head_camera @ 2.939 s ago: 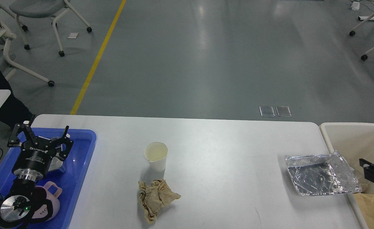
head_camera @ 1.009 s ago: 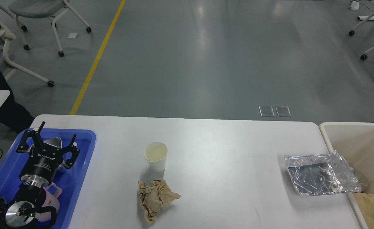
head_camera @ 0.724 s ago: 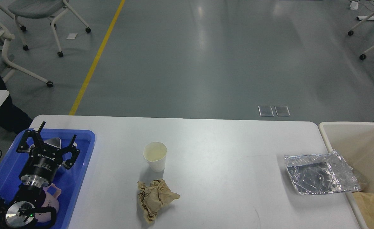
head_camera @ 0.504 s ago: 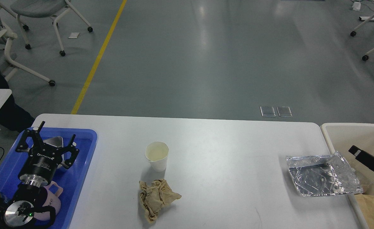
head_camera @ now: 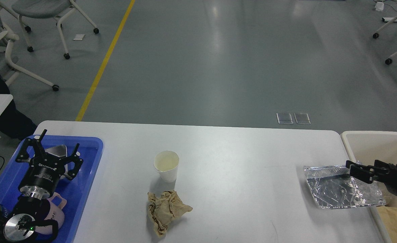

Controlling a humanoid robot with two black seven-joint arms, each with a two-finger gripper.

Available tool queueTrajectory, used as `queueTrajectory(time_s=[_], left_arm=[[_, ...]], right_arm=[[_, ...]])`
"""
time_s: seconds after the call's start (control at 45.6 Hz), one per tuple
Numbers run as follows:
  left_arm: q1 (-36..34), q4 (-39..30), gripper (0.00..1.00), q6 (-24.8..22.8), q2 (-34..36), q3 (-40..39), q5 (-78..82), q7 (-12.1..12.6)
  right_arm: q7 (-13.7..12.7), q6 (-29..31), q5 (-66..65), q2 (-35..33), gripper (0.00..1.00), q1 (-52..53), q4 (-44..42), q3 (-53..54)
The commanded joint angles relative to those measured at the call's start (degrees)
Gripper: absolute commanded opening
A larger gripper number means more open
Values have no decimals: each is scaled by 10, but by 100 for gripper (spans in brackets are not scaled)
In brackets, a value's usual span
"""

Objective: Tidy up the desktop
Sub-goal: 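Reach the right gripper to the foil tray's edge and grasp it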

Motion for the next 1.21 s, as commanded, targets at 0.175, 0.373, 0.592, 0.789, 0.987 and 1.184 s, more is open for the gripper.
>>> queueTrajectory(time_s=[0.175, 0.373, 0.592, 0.789, 0.987, 1.184], left_arm=[[0, 1, 96, 0, -4, 0, 7, 0], [2, 1, 96, 0, -2, -1, 7, 0], [2, 1, 96, 0, 0, 0, 8, 0], [3, 1, 96, 0, 0, 0, 9, 0], [10, 1, 96, -1, 3, 0, 9, 0], [10, 1, 96, -1, 3, 0, 9, 0]], right_arm=[[5, -17, -48, -3, 100, 166, -123, -241], [30, -36, 33, 43, 100, 262, -248, -398], [39, -28, 144, 86, 100, 289, -297, -496], [45, -27, 206, 129, 100, 294, -362, -563], [66, -29, 224, 158, 100, 294, -414, -599], [67, -29, 236, 183, 98, 294, -445, -622]])
